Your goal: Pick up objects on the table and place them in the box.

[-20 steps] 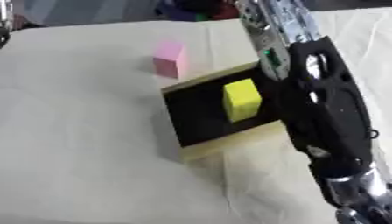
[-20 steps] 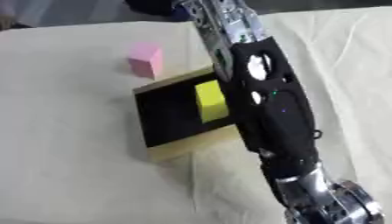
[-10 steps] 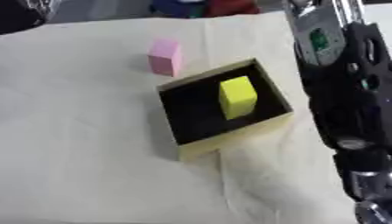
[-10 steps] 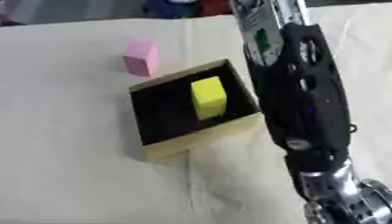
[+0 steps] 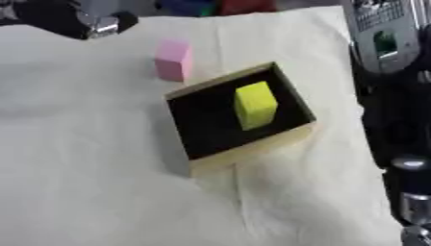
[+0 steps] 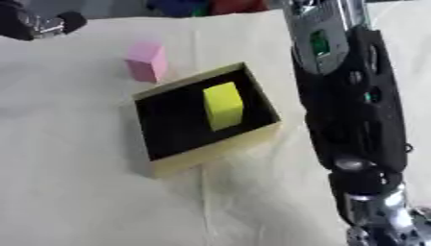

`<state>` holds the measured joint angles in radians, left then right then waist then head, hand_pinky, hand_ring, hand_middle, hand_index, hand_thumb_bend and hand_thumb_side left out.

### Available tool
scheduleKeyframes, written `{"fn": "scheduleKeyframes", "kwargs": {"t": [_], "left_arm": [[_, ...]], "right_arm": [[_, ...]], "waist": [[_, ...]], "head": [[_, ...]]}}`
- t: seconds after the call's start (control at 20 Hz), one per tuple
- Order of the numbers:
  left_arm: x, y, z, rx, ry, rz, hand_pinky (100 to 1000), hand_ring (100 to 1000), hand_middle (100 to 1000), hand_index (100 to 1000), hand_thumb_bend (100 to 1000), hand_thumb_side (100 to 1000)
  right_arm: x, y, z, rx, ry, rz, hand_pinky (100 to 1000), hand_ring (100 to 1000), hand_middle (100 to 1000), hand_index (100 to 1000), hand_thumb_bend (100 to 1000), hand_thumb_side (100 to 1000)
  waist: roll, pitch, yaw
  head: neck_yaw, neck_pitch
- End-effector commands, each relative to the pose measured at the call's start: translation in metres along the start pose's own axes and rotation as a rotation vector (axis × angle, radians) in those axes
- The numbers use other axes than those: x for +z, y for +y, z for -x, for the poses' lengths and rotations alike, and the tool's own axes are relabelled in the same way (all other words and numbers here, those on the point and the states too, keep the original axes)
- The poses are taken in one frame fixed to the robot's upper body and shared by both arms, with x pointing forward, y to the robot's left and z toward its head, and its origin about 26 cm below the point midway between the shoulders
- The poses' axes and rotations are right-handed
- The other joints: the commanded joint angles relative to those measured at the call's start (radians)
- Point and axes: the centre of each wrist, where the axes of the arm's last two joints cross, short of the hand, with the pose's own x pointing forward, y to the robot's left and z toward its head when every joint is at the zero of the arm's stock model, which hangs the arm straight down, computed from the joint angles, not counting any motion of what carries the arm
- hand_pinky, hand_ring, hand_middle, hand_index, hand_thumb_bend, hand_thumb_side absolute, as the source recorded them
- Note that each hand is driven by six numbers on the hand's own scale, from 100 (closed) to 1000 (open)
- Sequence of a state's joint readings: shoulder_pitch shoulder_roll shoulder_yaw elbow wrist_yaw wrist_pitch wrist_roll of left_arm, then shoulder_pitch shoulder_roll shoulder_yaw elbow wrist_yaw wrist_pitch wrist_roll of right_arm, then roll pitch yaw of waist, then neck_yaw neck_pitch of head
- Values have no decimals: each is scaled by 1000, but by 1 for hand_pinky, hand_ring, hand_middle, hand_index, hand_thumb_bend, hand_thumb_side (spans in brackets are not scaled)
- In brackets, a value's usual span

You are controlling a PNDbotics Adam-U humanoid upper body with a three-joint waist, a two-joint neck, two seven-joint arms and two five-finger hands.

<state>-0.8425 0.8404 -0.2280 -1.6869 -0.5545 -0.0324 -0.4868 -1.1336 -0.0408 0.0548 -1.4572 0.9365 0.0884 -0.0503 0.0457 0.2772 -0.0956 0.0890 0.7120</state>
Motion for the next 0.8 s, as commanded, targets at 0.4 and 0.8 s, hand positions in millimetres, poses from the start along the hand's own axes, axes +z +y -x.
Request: {"fn": "scheduleKeyframes", "kwargs": {"t": [0.4,0.8], "left_arm": [[-37,-7,20,-74,29,275,897,868,869,989,631,537],[-55,-21,27,-14,28,332,903,887,899,1000,523,383]], "right_arm": [[1,-10,-12,-45,-17,69,797,775,784,989,100,1000],[5,-11,-15,-65,-13,88,795,770,781,990,100,1000]], "waist": [[4,-15,-6],[5,-13,-14]], "head": [[-1,-17],[1,-21]]}}
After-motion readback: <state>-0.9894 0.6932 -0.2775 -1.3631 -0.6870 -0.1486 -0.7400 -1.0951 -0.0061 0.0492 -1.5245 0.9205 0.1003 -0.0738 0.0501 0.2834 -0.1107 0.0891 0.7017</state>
